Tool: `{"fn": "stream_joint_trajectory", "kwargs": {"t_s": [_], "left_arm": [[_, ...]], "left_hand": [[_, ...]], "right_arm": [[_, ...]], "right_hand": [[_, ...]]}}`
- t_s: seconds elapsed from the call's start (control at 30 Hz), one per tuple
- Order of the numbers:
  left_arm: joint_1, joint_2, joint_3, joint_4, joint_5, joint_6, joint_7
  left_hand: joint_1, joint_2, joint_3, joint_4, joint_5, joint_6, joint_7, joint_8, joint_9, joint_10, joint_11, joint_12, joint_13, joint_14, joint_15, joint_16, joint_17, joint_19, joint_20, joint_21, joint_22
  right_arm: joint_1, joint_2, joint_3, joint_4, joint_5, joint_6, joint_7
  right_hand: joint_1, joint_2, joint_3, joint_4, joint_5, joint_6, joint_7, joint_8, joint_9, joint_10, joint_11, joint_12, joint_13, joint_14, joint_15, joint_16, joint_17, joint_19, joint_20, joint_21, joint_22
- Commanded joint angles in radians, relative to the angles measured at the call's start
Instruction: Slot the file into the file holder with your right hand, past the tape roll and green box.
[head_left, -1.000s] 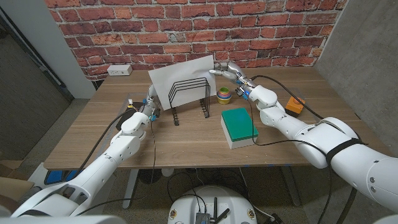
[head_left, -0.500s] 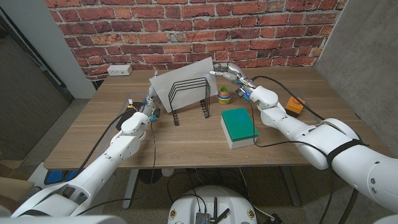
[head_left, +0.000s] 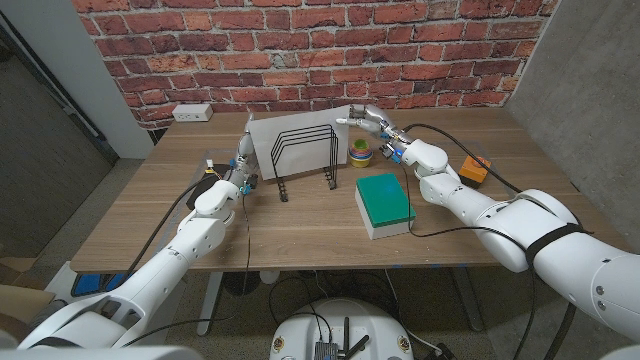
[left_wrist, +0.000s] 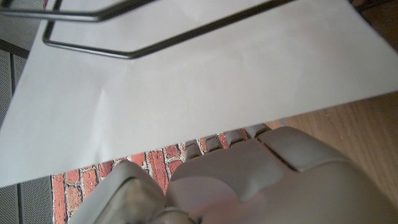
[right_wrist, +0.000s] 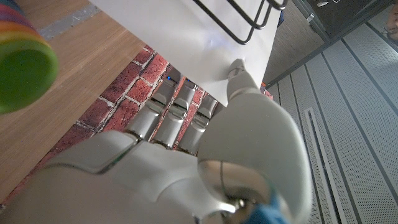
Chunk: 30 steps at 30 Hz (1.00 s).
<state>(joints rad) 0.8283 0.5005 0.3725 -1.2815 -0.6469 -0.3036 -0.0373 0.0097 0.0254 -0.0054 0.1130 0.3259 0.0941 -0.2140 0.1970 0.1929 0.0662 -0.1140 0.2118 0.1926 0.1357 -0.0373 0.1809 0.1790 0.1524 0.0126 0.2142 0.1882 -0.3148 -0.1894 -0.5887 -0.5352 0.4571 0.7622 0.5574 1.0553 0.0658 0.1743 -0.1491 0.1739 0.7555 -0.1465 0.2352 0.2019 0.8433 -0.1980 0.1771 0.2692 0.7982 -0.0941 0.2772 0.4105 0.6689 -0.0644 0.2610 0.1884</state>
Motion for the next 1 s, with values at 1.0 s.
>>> {"fn": "stream_joint_trajectory", "kwargs": {"t_s": [1.0], "left_arm": [[-0.003,-0.001,0.001,0.004,0.0,-0.001,-0.001]], "left_hand": [[-0.002,0.004,0.007,0.0,0.009,0.003,-0.005,0.002,0.004,0.0,-0.008,0.002,0.005,0.007,-0.004,0.006,0.002,0.004,0.001,0.001,0.004]], "right_arm": [[0.081,0.025,0.022,0.156,0.029,-0.024,0.202]], "right_hand": [[-0.118,-0.089,-0.086,0.021,0.036,-0.287,0.043,-0.057,-0.012,-0.318,0.06,-0.001,-0.049,-0.299,-0.031,-0.08,-0.024,-0.134,-0.02,-0.065,-0.01]]}}
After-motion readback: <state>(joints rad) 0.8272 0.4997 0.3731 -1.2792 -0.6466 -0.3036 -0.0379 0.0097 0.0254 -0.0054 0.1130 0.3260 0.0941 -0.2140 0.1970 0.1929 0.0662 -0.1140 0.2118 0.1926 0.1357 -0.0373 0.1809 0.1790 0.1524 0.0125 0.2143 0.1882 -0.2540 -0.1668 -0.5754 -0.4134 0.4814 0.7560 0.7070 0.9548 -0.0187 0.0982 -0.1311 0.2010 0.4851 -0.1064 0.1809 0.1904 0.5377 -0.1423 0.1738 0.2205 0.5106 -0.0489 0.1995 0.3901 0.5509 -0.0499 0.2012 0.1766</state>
